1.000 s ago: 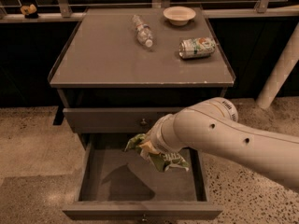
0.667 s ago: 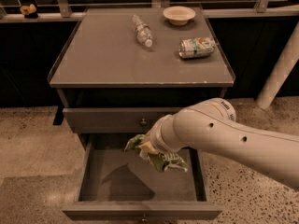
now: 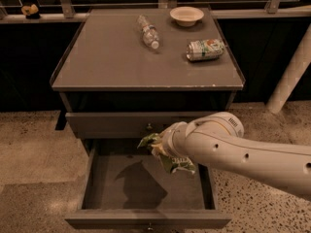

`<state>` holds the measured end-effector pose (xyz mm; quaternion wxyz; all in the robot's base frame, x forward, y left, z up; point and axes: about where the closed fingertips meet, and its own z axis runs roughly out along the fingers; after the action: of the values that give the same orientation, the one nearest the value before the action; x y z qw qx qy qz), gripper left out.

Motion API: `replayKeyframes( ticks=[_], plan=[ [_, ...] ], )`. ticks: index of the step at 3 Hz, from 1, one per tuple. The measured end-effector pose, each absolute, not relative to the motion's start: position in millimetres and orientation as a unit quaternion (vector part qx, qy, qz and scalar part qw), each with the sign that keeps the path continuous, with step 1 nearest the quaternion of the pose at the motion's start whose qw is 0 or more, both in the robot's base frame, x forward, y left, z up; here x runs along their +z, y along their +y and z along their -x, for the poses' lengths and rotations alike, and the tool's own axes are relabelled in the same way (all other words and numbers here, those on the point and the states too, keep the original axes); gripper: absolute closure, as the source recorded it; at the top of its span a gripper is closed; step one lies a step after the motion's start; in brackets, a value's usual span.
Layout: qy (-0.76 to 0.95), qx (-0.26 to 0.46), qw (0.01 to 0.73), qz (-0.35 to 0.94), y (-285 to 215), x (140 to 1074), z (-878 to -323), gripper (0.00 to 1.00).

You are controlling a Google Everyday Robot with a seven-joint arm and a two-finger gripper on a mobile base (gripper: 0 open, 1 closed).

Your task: Place green jalapeno chip bag into middle drawer

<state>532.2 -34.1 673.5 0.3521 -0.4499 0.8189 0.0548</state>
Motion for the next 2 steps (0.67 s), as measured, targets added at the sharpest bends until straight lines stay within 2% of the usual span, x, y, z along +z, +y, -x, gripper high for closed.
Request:
replayKeyframes(
  ticks=[1,2],
  plan=[
    [0.809,0.049,0.389,0.438,-33.3,685.2,-547.5,1.0],
    [0.809,0.049,0.389,0.438,-33.0,685.3,-547.4,1.0]
  ],
)
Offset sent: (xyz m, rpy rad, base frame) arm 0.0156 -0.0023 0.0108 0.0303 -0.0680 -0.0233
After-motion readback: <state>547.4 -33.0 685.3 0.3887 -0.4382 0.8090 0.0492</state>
